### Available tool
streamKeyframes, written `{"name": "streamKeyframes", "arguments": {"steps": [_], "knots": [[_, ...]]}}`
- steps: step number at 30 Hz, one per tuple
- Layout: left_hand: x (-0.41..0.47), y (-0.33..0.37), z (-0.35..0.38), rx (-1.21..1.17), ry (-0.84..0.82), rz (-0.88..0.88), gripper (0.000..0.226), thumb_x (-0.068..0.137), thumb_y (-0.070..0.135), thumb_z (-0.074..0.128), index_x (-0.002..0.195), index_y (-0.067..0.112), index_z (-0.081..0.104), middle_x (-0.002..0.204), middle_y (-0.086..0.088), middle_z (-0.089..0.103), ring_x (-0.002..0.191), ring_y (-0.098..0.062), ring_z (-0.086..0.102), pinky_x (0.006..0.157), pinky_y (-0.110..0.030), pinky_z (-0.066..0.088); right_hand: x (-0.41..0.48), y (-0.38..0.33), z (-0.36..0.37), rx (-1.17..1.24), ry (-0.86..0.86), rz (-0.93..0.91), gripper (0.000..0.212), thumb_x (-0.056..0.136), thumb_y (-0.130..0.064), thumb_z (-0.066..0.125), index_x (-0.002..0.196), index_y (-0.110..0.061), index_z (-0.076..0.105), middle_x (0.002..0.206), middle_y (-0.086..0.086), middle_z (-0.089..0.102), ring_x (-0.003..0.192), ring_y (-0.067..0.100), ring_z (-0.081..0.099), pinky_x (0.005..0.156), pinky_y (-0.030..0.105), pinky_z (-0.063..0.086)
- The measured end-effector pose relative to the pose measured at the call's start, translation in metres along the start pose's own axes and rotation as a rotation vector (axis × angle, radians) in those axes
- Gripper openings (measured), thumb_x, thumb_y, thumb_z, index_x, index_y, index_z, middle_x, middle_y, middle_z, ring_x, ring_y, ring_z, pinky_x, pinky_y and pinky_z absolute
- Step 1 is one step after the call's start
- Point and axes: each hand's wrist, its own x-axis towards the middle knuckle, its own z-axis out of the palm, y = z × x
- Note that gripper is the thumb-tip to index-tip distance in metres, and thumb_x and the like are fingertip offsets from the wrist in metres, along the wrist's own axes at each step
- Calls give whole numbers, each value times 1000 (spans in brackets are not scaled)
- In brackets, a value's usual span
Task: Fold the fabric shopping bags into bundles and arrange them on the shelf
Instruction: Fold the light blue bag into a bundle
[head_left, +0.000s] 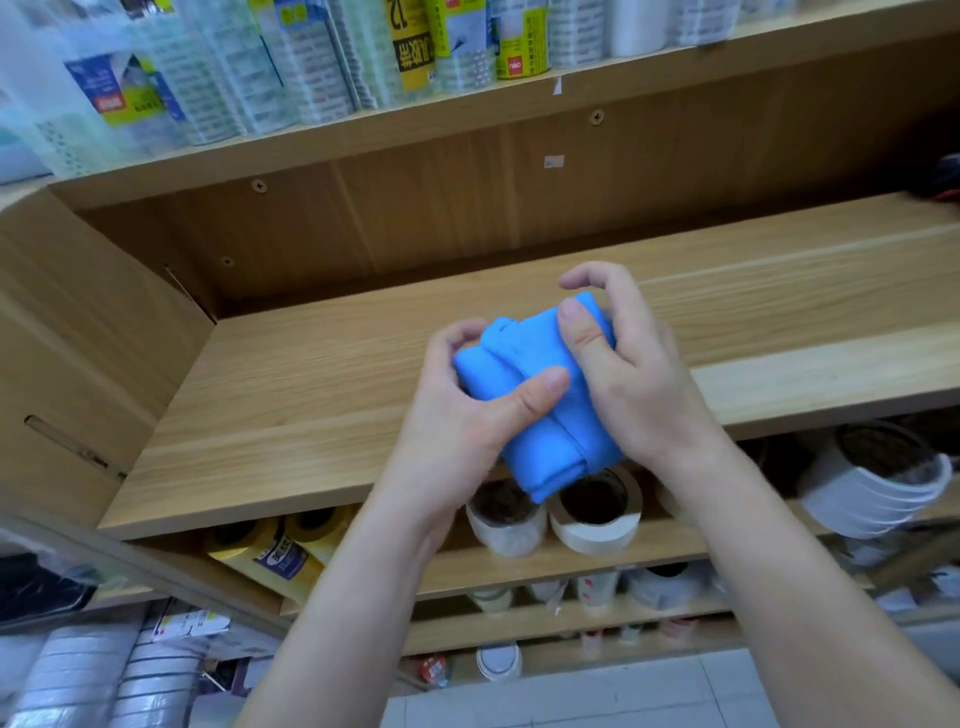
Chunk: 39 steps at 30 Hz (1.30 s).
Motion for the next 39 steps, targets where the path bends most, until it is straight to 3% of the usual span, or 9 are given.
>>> {"name": "streamKeyframes", "arguments": {"steps": [5,9,12,15,21,25,29,32,39], "knots": [[6,15,-14,68,-233,57,50,68,17,85,115,14,67,90,-6,73,82,-18,69,72,-29,58,-1,-8,-12,-40,-263,-89,33,90,-37,49,120,-23,53,69,-11,53,68,1,53,64,13,37],[6,3,-12,-39,-8,211,27,72,23,74,98,16,68,88,0,70,81,-14,64,73,-31,54,-2,-12,-19,456,47,160,27,90,-44,54,109,-28,64,89,-9,63,83,1,60,75,21,47],[-2,-8,0,-96,122,259,29,77,28,71,102,16,62,91,1,68,81,-11,63,73,-28,54,-18,-12,-12,728,79,374,24,97,-47,50,109,-30,62,94,-8,67,90,4,65,76,33,54],[-18,-18,22,21,162,262,36,79,37,65,103,13,53,81,12,62,70,-2,57,65,-21,50,-36,-16,10,500,210,382,38,93,-53,49,120,-27,54,100,-12,63,95,6,60,87,35,48],[-26,-25,23,114,22,133,53,72,62,60,101,19,58,84,11,68,80,-5,64,76,-28,54,-50,-10,3,47,381,62,22,95,-43,49,111,-27,52,80,-19,57,75,-5,55,68,10,40],[-24,-15,18,159,1,200,46,71,67,59,103,34,57,91,4,66,85,-19,64,80,-50,53,-58,-6,-4,43,301,-75,17,95,-33,57,108,-22,55,89,-16,60,80,-2,56,73,11,41],[-22,-9,23,175,32,388,13,86,40,59,90,30,66,85,14,66,78,-7,60,74,-31,48,-69,-4,-15,84,92,3,28,94,-44,53,119,-33,49,96,-21,58,82,-1,57,75,16,44],[-21,-10,24,52,83,391,11,89,28,58,87,26,68,83,14,66,78,-6,59,72,-30,47,-79,-1,-25,413,40,221,48,85,-57,58,127,-37,47,95,-19,66,90,2,63,79,23,51],[-28,-24,29,3,28,402,18,88,15,55,90,19,72,90,9,72,85,-6,63,77,-24,48,-97,0,-25,524,42,267,29,87,-21,66,115,-10,67,111,5,74,106,19,68,95,34,53]]}}
